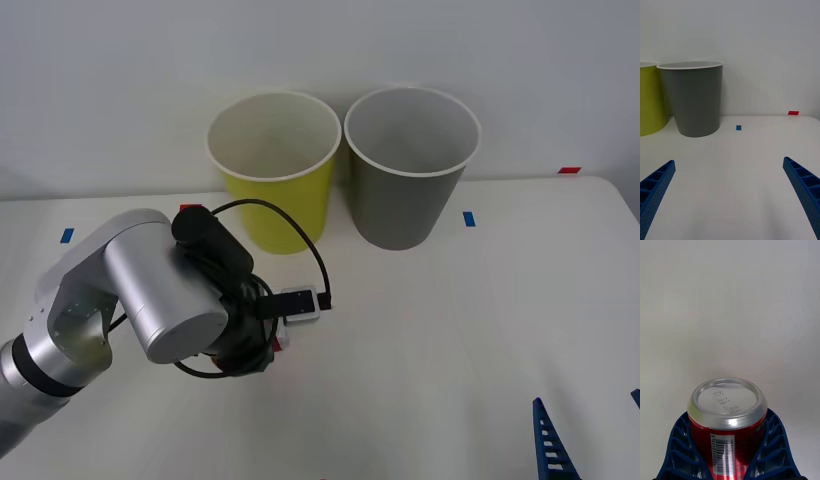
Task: Put cans in the gray bin and PET bottles in the light green bin.
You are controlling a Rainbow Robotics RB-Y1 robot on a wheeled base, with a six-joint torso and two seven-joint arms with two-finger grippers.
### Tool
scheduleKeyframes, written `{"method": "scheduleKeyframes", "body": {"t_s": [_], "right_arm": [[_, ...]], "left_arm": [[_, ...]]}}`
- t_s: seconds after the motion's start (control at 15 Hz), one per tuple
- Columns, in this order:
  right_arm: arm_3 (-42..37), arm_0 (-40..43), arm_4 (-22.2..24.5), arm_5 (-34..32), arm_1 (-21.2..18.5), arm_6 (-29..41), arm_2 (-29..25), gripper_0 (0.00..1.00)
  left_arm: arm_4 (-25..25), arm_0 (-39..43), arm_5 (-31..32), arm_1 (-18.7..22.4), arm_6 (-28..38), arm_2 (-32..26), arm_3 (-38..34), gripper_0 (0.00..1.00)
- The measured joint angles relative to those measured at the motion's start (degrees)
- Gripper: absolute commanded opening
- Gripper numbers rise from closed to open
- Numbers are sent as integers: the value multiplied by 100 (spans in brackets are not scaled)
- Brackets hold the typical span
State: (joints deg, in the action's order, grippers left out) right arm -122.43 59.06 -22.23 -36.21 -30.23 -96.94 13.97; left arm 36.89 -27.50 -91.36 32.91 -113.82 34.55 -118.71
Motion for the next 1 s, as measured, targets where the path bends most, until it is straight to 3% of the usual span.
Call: {"method": "scheduleKeyframes", "body": {"t_s": [0.6, 1.0], "right_arm": [[0, 0, 0, 0, 0, 0, 0, 100], [0, 0, 0, 0, 0, 0, 0, 100]], "left_arm": [[6, 157, 344, 401, 2263, -102, -1130, 2], [105, 158, 703, 503, 2461, -360, -1291, 2]]}}
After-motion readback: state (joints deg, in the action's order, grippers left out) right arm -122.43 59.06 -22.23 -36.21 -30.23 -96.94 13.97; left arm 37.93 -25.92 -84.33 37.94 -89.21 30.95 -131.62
